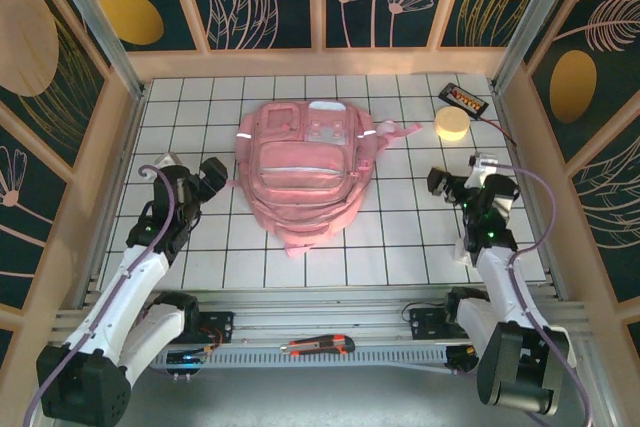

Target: Pack the student bag

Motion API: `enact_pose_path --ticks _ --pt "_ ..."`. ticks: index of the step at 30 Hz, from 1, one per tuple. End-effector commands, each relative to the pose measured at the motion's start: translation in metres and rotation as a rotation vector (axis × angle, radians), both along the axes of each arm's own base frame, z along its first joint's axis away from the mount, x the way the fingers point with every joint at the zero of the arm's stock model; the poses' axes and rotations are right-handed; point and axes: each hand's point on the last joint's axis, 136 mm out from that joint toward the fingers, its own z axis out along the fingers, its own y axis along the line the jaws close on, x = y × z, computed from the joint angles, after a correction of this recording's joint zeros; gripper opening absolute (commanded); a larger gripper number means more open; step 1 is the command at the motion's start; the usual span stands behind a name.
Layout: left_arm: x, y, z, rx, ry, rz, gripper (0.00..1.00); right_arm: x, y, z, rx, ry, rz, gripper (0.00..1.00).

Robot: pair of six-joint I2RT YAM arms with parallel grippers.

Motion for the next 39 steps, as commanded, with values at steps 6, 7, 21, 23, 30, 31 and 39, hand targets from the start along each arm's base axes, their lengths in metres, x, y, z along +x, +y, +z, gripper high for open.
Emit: enact_pose_path --ticks 6,7,21,23,30,31,39 --pt "-0.005 0.058 -0.006 0.402 -0.15 0.181 0.99 0.018 -0.013 0.003 -0.029 -0.201 -0.053 0.99" --pt "-0.006 0.061 -0.005 0.416 -0.183 0.197 0.99 0.023 -0.013 0.002 -0.033 -0.208 -0.048 0.99" --pt "0.025 0.077 -0.028 0.56 -0.236 0.219 0.99 0.054 0.003 -0.024 -0.087 -0.291 0.005 0.99" --pt "0.031 0.078 -0.032 0.582 -0.234 0.202 0.99 0.053 0.003 -0.026 -0.091 -0.292 -0.006 0.99" --pt "0.066 0.073 -0.027 0.601 -0.298 0.109 0.99 0.056 0.0 -0.025 -0.107 -0.286 -0.042 0.99" --pt "0.069 0.073 -0.032 0.596 -0.296 0.099 0.99 0.056 0.0 -0.026 -0.108 -0.281 -0.043 0.99" --pt "0.061 0.052 -0.036 0.597 -0.4 -0.027 0.99 0.056 0.0 -0.025 -0.107 -0.285 -0.043 0.99"
